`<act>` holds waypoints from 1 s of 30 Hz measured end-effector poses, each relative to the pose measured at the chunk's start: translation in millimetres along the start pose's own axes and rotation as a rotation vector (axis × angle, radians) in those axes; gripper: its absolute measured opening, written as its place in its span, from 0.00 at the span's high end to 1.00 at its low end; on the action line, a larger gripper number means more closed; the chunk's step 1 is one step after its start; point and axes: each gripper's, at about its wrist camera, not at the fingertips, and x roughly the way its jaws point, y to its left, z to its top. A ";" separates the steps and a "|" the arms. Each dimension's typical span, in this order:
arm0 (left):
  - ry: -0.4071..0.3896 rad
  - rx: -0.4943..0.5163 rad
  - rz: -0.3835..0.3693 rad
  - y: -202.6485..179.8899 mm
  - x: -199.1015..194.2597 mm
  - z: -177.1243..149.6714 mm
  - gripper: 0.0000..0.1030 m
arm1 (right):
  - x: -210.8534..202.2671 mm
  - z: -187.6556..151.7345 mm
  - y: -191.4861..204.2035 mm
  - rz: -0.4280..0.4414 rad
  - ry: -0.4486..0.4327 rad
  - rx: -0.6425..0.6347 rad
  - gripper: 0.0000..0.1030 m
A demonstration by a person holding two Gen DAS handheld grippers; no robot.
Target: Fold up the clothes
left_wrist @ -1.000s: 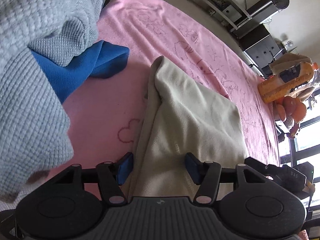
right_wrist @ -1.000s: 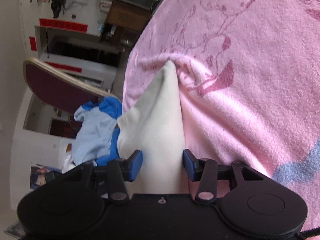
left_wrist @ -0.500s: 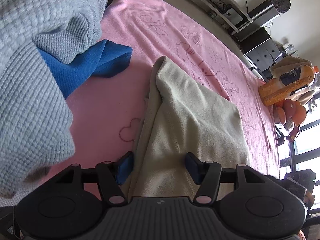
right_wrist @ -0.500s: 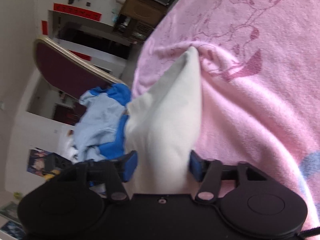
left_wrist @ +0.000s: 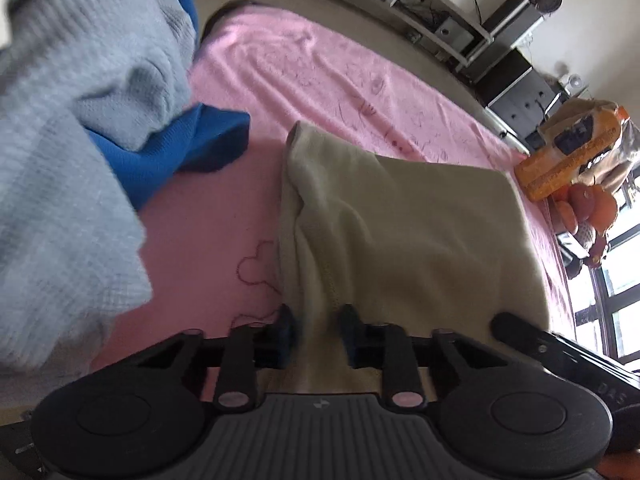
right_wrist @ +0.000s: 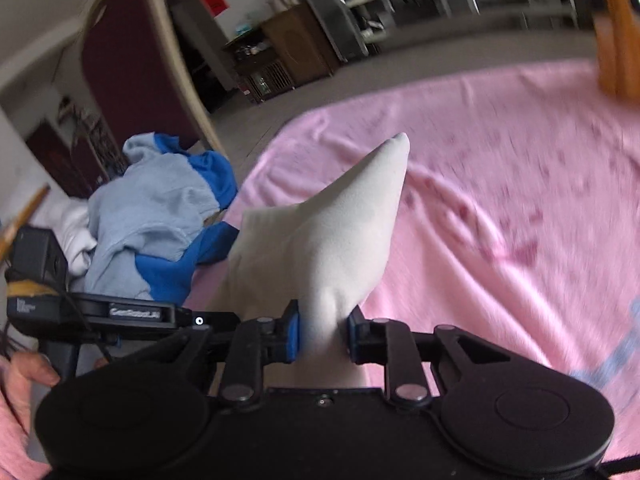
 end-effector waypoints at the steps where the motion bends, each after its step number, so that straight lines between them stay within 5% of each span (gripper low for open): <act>1: -0.015 -0.009 -0.013 0.7 -5.3 -0.5 0.91 | -4.0 2.2 6.9 -0.011 -0.007 -0.018 0.79; 10: -0.184 0.053 -0.168 -48.0 -72.6 -5.8 0.95 | -74.7 27.4 49.4 -0.039 -0.132 -0.069 0.80; 12: -0.205 0.068 -0.173 -62.6 -78.9 -9.2 0.89 | -93.2 33.1 54.4 -0.064 -0.175 -0.072 0.80; 14: -0.209 0.051 -0.184 -67.9 -80.4 -13.5 0.71 | -108.6 40.2 52.6 -0.084 -0.195 -0.067 0.80; 17: -0.169 0.017 -0.202 -66.8 -72.0 -20.4 0.70 | -126.8 49.6 42.5 -0.094 -0.202 -0.030 0.80; 22: -0.072 0.029 -0.194 -72.7 -47.3 -34.4 0.65 | -137.8 45.0 -26.2 -0.096 -0.153 0.152 0.80; 28: 0.020 0.119 -0.151 -99.5 -8.2 -43.3 0.53 | -99.7 -4.0 -169.6 -0.264 0.044 0.465 0.71; 30: 0.037 0.136 -0.146 -108.7 4.8 -42.3 0.50 | -96.9 -26.9 -198.1 -0.215 0.032 0.560 0.68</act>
